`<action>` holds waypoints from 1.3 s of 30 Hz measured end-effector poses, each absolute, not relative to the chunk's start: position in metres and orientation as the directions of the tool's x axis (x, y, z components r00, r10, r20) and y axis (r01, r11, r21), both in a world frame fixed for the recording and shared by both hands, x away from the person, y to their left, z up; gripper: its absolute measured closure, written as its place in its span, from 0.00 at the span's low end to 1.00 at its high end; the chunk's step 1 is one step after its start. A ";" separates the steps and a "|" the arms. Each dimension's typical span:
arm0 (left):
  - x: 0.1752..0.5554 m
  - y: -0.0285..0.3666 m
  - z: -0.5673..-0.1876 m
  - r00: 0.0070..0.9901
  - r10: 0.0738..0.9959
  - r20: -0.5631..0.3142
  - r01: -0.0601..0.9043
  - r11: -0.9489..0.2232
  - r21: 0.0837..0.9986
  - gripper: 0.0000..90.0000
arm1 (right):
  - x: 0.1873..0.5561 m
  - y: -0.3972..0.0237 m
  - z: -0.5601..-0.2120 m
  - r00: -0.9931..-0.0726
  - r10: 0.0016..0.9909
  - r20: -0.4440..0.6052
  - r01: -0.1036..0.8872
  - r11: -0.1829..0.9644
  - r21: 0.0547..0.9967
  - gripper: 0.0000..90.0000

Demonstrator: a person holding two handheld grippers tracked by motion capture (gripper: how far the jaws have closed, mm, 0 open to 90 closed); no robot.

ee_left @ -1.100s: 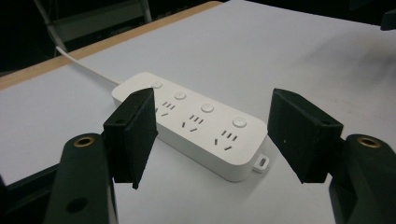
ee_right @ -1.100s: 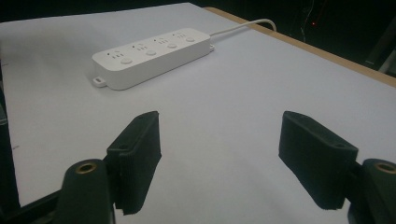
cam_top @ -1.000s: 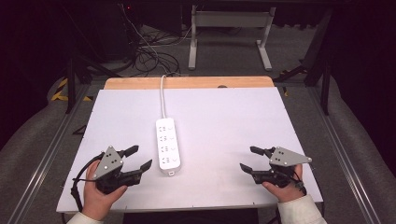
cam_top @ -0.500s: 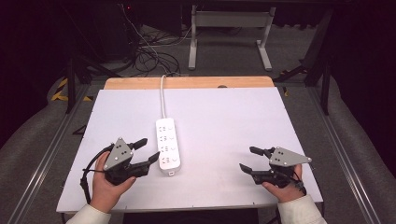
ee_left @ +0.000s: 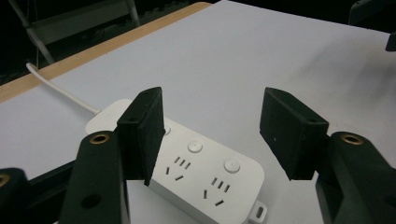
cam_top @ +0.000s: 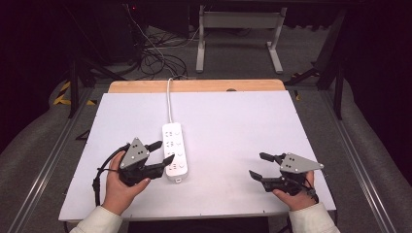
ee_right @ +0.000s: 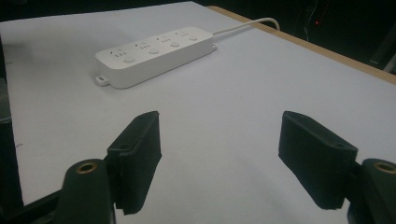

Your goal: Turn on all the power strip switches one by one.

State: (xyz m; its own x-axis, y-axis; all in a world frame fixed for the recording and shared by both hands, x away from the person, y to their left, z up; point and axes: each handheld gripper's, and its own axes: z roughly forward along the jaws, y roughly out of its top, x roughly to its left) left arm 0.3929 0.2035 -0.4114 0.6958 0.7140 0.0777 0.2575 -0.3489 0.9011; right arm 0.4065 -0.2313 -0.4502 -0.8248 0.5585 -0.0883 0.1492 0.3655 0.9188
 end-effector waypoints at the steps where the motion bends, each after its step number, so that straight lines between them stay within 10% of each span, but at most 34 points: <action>1: 0.394 0.203 -0.411 0.697 0.713 0.076 0.260 -0.351 0.900 0.45 | 0.406 -0.231 -0.450 -0.825 0.559 -0.088 0.149 0.366 0.919 0.34; 8: 0.398 0.197 -0.410 0.702 0.708 0.079 0.265 -0.362 0.894 0.47 | 0.406 -0.231 -0.451 -0.826 0.556 -0.089 0.148 0.367 0.919 0.34; 21: 0.411 0.192 -0.413 0.751 0.660 -0.007 0.323 -0.359 0.876 0.99 | 0.407 -0.231 -0.451 -0.829 0.554 -0.082 0.154 0.367 0.917 0.34; 39: 0.433 0.177 -0.426 0.776 0.627 -0.061 0.440 -0.469 0.766 1.00 | 0.407 -0.230 -0.452 -0.829 0.553 -0.088 0.153 0.375 0.914 0.34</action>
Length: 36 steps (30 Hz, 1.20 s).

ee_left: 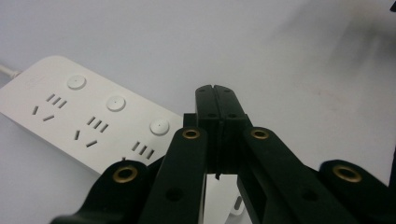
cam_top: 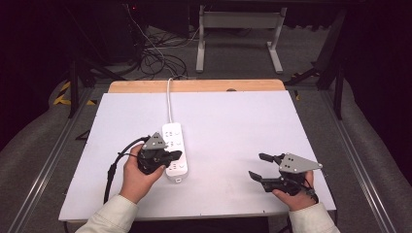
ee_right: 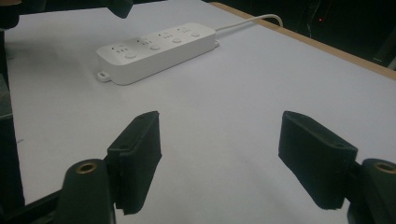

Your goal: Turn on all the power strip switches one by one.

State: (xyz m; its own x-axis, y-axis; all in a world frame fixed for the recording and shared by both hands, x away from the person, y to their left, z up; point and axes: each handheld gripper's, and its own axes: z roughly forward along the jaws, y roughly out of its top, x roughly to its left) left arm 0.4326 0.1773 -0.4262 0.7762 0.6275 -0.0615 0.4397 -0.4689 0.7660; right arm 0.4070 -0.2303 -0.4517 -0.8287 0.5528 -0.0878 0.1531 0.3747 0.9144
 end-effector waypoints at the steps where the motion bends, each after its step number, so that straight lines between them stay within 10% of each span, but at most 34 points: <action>1: 0.434 0.176 -0.427 0.781 0.622 -0.055 0.436 -0.481 0.760 1.00 | 0.407 -0.230 -0.452 -0.829 0.552 -0.087 0.154 0.375 0.914 0.34; 36: 0.447 0.158 -0.449 0.811 0.585 -0.008 0.458 -0.626 0.631 1.00 | 0.408 -0.229 -0.454 -0.836 0.539 -0.102 0.154 0.409 0.899 0.34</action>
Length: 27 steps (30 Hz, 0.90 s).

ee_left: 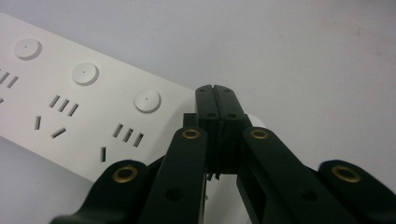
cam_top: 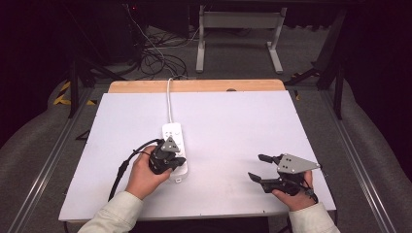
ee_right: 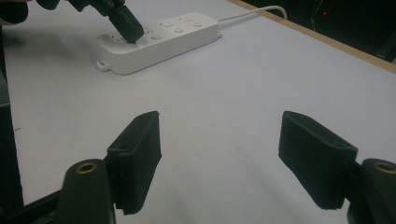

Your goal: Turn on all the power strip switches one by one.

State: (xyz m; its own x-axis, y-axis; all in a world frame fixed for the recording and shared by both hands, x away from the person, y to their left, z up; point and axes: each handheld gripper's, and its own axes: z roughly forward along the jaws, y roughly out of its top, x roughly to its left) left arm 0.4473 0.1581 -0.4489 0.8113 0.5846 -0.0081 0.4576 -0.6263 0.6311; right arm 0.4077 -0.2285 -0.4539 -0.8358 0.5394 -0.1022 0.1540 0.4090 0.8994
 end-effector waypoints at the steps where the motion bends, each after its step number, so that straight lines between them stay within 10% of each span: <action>1: 0.447 0.158 -0.449 0.812 0.584 -0.008 0.457 -0.627 0.631 1.00 | 0.408 -0.229 -0.454 -0.836 0.539 -0.102 0.154 0.409 0.900 0.34; 27: 0.444 0.161 -0.452 0.803 0.594 0.053 0.431 -0.640 0.636 1.00 | 0.407 -0.228 -0.454 -0.839 0.535 -0.101 0.156 0.414 0.897 0.33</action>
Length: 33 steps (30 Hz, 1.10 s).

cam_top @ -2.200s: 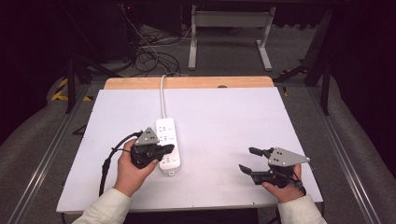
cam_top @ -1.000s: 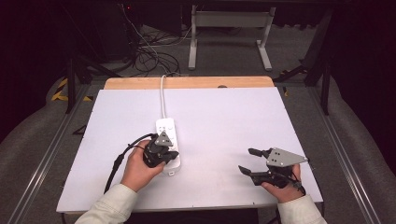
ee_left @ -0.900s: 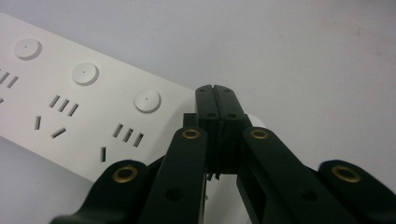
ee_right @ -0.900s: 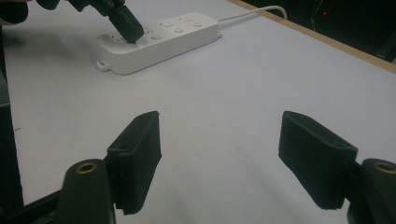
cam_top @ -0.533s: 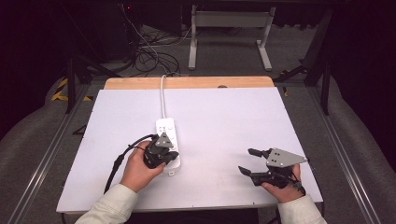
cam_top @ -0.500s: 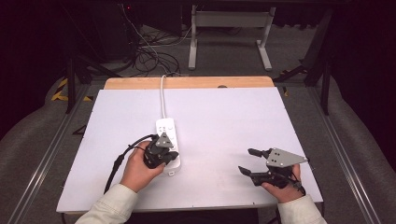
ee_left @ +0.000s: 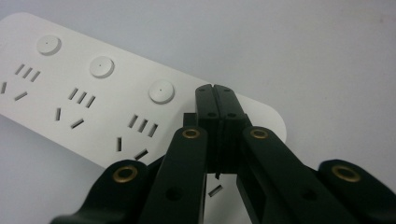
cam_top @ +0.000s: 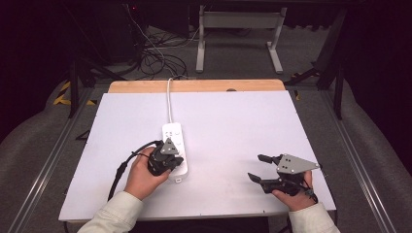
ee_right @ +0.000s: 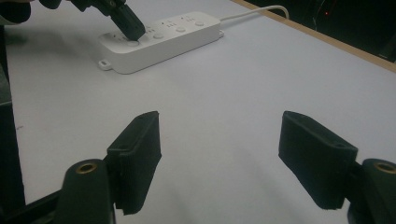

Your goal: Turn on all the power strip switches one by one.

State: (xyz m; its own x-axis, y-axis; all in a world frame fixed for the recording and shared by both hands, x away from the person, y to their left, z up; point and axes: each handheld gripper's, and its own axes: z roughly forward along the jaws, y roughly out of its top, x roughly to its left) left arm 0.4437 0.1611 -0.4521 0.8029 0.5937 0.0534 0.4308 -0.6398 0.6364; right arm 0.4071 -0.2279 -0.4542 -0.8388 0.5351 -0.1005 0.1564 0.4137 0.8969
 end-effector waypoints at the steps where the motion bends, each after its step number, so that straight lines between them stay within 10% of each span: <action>1: 0.444 0.161 -0.452 0.802 0.595 0.056 0.429 -0.639 0.639 1.00 | 0.407 -0.228 -0.454 -0.839 0.535 -0.101 0.156 0.414 0.897 0.33; 33: 0.443 0.157 -0.453 0.808 0.589 0.017 0.447 -0.631 0.635 1.00 | 0.407 -0.227 -0.455 -0.841 0.532 -0.102 0.156 0.418 0.895 0.33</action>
State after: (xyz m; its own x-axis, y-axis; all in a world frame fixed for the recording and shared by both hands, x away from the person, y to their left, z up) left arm 0.4433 0.1573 -0.4533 0.8079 0.5891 0.0168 0.4466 -0.6305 0.6348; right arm 0.4075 -0.2274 -0.4552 -0.8407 0.5318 -0.1020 0.1559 0.4180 0.8949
